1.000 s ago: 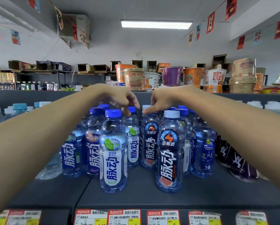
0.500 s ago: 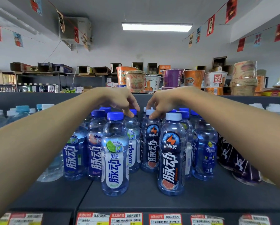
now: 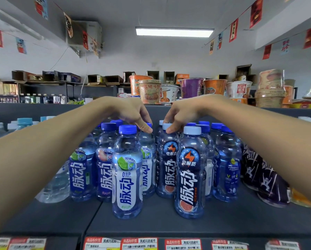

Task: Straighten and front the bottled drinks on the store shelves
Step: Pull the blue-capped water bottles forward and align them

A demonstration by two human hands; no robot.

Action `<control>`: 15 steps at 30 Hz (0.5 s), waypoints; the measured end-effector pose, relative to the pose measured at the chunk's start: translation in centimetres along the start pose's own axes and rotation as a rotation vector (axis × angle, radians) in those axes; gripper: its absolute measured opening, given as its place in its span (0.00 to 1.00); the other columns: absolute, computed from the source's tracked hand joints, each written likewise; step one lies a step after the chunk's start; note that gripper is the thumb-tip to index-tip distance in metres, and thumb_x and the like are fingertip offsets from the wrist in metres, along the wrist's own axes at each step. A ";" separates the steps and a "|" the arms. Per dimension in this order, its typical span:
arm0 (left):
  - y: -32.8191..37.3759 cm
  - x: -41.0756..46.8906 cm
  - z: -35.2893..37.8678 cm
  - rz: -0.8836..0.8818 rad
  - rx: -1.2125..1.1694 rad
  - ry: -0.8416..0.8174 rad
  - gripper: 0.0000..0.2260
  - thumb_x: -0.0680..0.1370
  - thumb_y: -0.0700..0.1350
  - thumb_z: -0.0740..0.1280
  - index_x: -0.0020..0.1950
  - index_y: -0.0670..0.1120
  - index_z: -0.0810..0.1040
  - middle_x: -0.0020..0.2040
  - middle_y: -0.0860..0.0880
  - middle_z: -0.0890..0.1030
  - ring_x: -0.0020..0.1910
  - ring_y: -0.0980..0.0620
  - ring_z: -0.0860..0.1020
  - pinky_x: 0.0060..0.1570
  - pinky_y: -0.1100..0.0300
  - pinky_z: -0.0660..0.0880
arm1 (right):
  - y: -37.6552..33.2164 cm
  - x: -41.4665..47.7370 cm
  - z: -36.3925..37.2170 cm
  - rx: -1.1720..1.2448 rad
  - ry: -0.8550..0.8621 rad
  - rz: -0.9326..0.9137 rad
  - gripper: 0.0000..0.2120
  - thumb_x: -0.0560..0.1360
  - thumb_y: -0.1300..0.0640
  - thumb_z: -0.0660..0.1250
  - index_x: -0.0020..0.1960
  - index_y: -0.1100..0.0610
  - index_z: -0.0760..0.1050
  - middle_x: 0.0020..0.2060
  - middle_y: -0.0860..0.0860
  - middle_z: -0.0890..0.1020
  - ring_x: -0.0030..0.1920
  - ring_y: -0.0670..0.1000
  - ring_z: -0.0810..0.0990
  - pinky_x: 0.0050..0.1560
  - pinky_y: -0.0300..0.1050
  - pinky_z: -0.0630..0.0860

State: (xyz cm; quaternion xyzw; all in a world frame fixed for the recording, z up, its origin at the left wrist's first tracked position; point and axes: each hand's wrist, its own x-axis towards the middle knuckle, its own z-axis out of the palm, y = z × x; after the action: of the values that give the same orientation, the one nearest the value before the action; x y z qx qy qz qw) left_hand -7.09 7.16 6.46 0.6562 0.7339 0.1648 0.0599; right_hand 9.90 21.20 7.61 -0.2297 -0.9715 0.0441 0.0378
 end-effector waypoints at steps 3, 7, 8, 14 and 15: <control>0.4 -0.3 -0.1 -0.015 -0.002 -0.028 0.19 0.62 0.58 0.80 0.48 0.50 0.88 0.47 0.47 0.87 0.47 0.47 0.79 0.63 0.44 0.75 | -0.4 -0.6 -0.2 -0.001 -0.043 -0.025 0.11 0.73 0.44 0.76 0.52 0.47 0.85 0.41 0.38 0.86 0.46 0.45 0.85 0.62 0.50 0.77; 0.5 -0.4 -0.2 -0.018 -0.020 -0.031 0.22 0.59 0.60 0.81 0.47 0.50 0.88 0.47 0.46 0.87 0.46 0.46 0.77 0.56 0.48 0.76 | -0.9 -1.1 -0.4 0.000 -0.069 -0.042 0.10 0.75 0.46 0.75 0.52 0.49 0.86 0.42 0.40 0.87 0.47 0.47 0.84 0.62 0.50 0.77; 0.5 -0.5 -0.2 -0.023 -0.029 -0.031 0.23 0.58 0.60 0.81 0.47 0.50 0.88 0.47 0.45 0.87 0.45 0.46 0.76 0.54 0.50 0.74 | -1.0 -1.2 -0.4 -0.002 -0.070 -0.046 0.10 0.75 0.46 0.74 0.52 0.50 0.86 0.42 0.42 0.87 0.47 0.48 0.84 0.62 0.50 0.77; 0.8 -1.3 0.1 -0.064 -0.023 -0.011 0.20 0.64 0.60 0.79 0.51 0.51 0.88 0.49 0.49 0.86 0.50 0.50 0.80 0.58 0.54 0.74 | -1.7 -1.8 0.0 -0.031 -0.023 -0.015 0.17 0.75 0.46 0.74 0.61 0.52 0.82 0.52 0.50 0.86 0.56 0.56 0.82 0.59 0.52 0.80; 0.9 -1.7 0.0 -0.078 -0.019 -0.008 0.21 0.66 0.62 0.76 0.54 0.52 0.87 0.52 0.52 0.86 0.53 0.52 0.81 0.58 0.56 0.75 | -1.8 -2.2 0.0 -0.041 -0.019 -0.004 0.20 0.76 0.43 0.72 0.64 0.52 0.80 0.55 0.51 0.84 0.57 0.55 0.82 0.56 0.50 0.80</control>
State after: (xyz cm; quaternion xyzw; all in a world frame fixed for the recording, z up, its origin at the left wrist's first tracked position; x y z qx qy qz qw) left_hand -6.00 5.58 6.57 0.6274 0.7569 0.1667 0.0758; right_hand 11.05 18.63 7.71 -0.2282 -0.9730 0.0264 0.0241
